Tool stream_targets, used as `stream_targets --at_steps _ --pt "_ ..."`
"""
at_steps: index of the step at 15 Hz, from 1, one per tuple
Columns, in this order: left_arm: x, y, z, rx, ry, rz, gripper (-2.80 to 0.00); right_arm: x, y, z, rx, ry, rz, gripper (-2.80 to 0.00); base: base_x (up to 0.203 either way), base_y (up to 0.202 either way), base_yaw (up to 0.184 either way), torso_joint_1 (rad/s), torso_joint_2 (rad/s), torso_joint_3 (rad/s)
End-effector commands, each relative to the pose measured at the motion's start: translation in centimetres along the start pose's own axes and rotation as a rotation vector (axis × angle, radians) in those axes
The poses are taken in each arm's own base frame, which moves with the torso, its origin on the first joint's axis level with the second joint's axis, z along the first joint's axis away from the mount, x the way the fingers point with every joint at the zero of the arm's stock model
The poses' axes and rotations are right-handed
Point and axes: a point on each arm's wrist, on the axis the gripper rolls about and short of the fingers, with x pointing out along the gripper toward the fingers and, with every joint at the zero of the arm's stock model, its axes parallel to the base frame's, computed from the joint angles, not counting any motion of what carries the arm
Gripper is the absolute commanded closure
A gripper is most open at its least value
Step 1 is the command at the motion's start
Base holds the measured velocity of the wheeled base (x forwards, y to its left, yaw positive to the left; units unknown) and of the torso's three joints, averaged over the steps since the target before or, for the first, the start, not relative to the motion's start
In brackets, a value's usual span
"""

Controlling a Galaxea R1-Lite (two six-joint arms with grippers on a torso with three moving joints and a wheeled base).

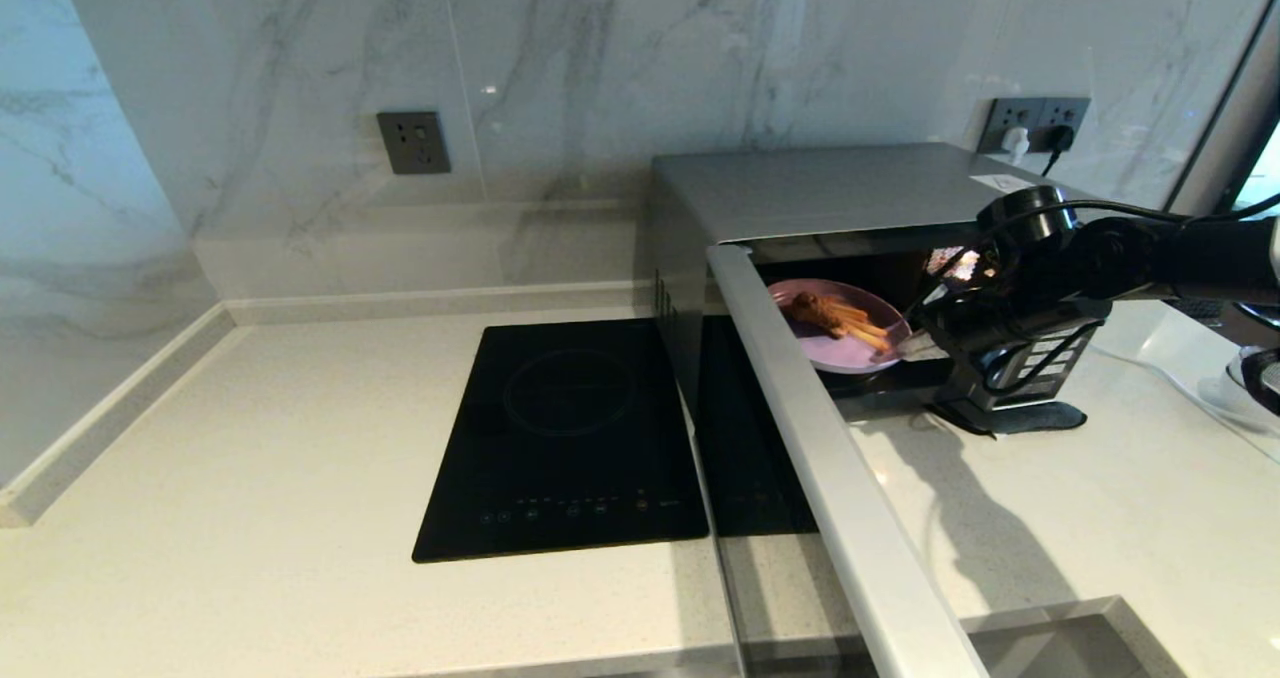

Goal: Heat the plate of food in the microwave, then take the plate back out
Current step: Put the plate in the microwave oven

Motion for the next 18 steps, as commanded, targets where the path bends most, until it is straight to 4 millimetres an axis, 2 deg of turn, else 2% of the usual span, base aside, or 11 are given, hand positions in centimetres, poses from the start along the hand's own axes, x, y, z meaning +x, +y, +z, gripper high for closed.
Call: stream_targets --at_steps 1,9,12,18 --pt "0.0 0.0 0.0 -0.001 0.001 0.000 0.00 0.5 -0.3 -0.1 0.011 0.010 -0.011 0.00 0.000 0.000 0.000 0.000 0.00 0.000" --pt "0.0 0.0 0.0 -0.001 0.001 0.000 0.00 0.8 -1.1 0.0 0.022 -0.019 -0.064 0.00 0.000 0.000 0.000 0.003 0.00 -0.001" --pt "0.0 0.0 0.0 -0.001 0.001 0.000 0.00 0.0 -1.9 0.9 0.042 -0.038 -0.073 0.00 0.000 0.000 0.000 0.000 0.00 0.000" --pt "0.0 0.0 0.0 -0.001 0.001 0.000 0.00 -2.7 -2.0 1.0 0.051 -0.060 -0.066 0.00 0.000 0.000 0.000 0.000 0.00 0.000"
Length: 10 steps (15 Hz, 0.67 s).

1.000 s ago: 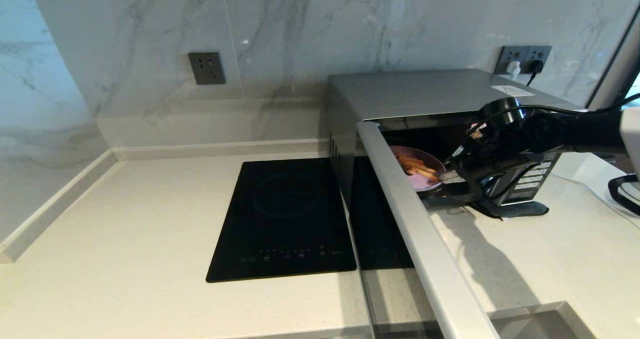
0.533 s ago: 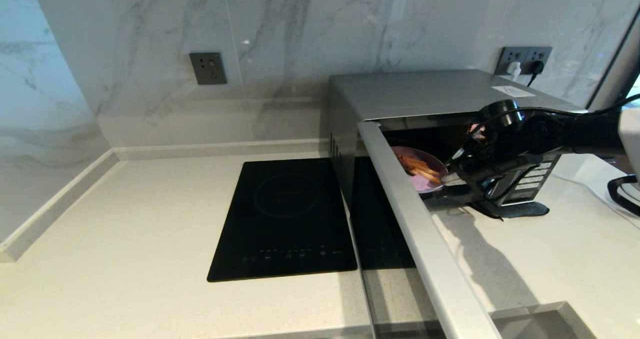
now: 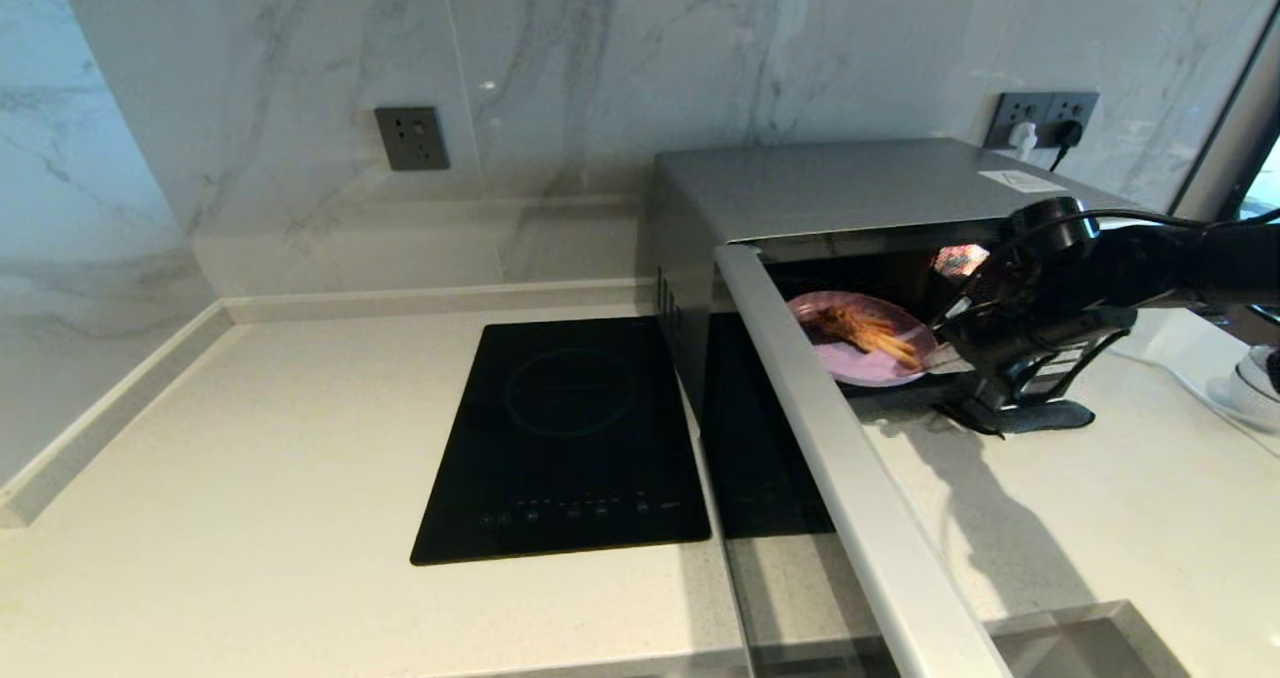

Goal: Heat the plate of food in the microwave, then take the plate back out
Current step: Put the plate in the microwave oven

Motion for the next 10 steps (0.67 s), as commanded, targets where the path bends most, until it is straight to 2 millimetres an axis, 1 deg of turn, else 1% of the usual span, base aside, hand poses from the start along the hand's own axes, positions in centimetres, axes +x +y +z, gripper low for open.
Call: stream_targets --at_steps 1,3,10 --pt "0.0 0.0 0.0 -0.001 0.002 0.002 0.00 -1.7 0.3 -0.2 0.001 -0.001 0.015 0.00 0.000 0.000 0.000 0.000 0.00 0.000" --pt "0.0 0.0 0.0 -0.001 0.002 0.002 0.00 -2.3 0.3 -0.4 0.001 -0.004 0.017 0.00 0.000 0.000 0.000 0.000 0.00 0.000" --pt "0.0 0.0 0.0 -0.001 0.002 0.002 0.00 -3.4 0.2 -0.9 -0.003 -0.008 0.027 0.00 0.000 0.000 0.000 0.000 0.00 0.000"
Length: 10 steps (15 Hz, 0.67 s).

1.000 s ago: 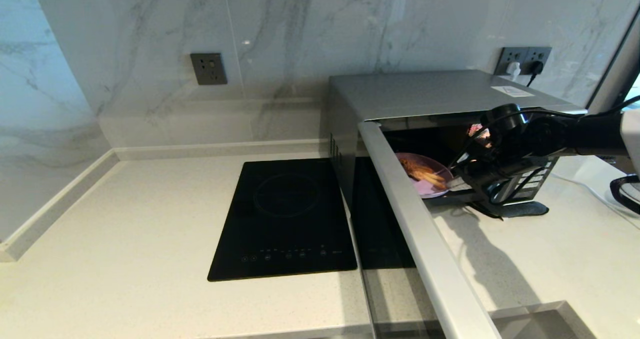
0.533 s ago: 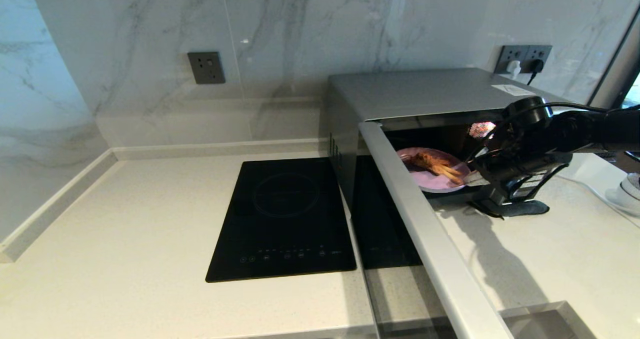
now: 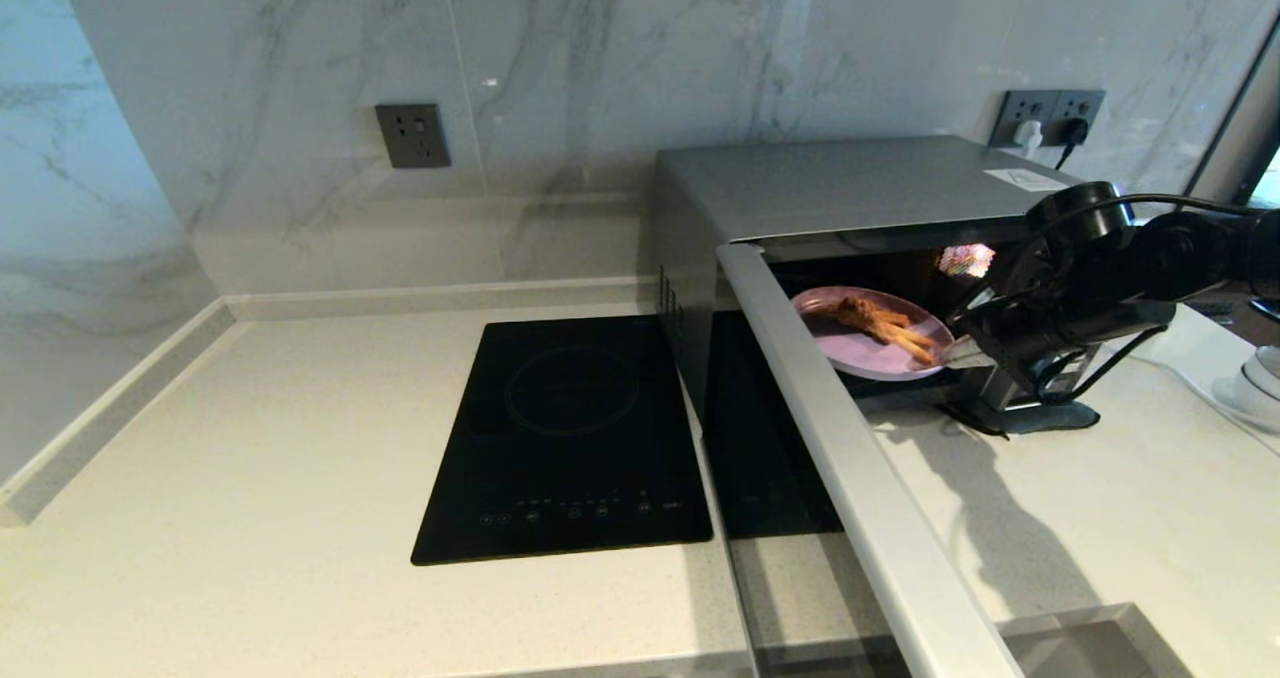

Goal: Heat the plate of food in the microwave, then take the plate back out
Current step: Put the plate in the microwave oven

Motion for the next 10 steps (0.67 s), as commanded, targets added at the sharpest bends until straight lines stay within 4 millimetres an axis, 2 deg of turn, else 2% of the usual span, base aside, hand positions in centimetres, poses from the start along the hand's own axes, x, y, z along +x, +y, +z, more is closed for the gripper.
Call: stream_targets --at_steps 1,10 --pt "0.0 0.0 0.0 -0.001 0.000 0.001 0.00 -0.6 0.2 -0.2 0.000 0.002 0.008 0.00 0.000 0.000 0.000 0.000 0.00 0.000" --pt "0.0 0.0 0.0 -0.001 0.000 0.001 0.00 1.0 0.0 -1.1 -0.008 0.029 -0.026 0.00 0.000 0.000 0.000 0.000 0.00 0.000"
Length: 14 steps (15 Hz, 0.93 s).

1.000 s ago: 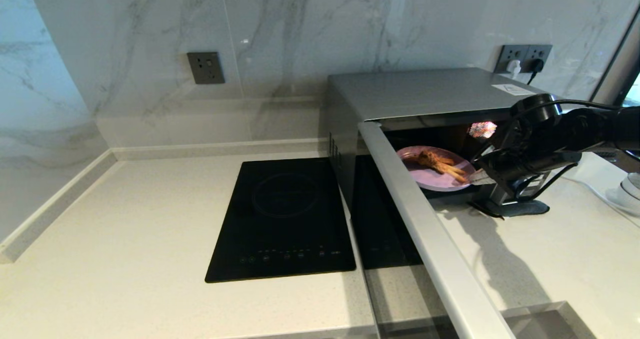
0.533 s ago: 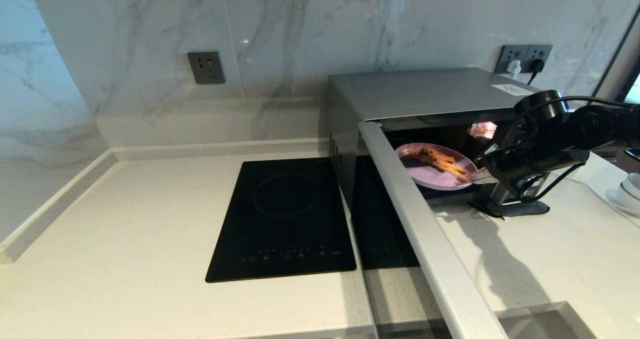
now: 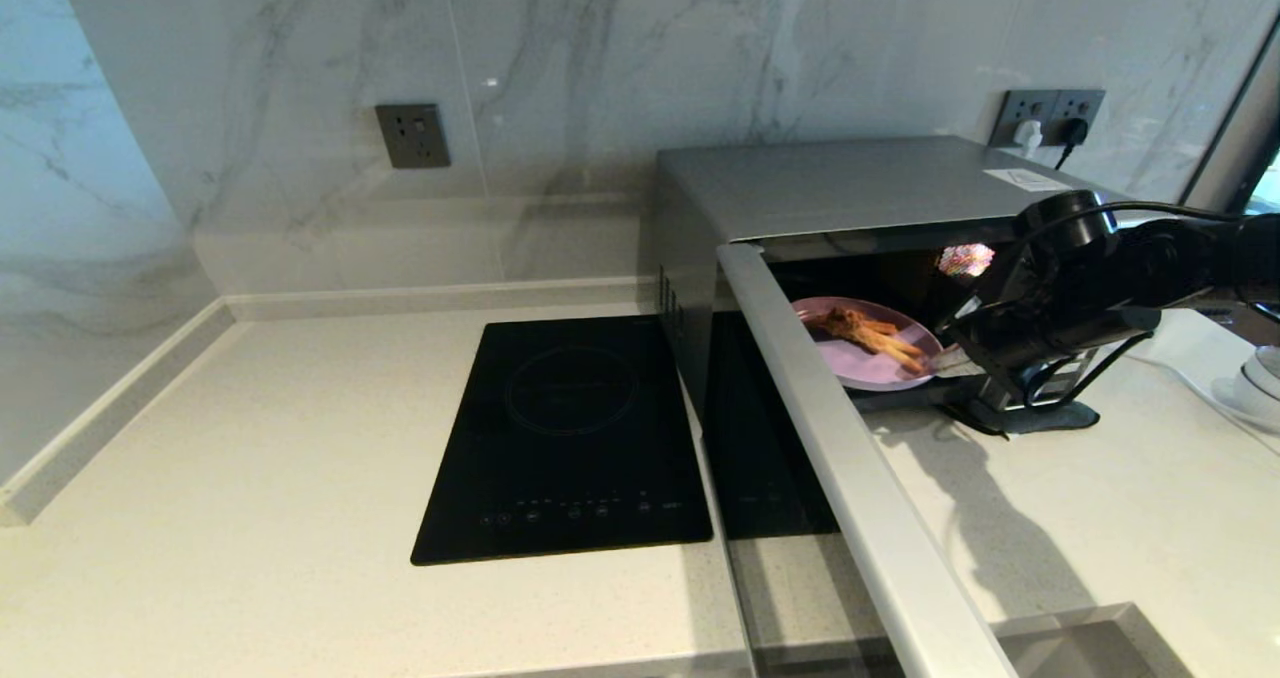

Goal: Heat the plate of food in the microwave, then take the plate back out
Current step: Put the plate in the microwave oven

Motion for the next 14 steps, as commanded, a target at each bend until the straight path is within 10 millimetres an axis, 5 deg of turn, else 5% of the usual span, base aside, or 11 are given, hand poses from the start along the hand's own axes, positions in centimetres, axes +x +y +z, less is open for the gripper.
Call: stream_targets --at_steps 1,14 --pt "0.01 0.00 0.00 -0.001 0.001 0.001 0.00 0.54 -0.23 -0.08 0.007 0.005 -0.016 0.00 0.000 0.000 0.000 0.000 0.00 0.000" --pt "0.01 0.00 0.00 -0.001 0.001 0.001 0.00 1.44 -0.03 -0.38 -0.007 -0.020 -0.024 0.00 0.000 0.000 0.000 0.000 0.00 0.000"
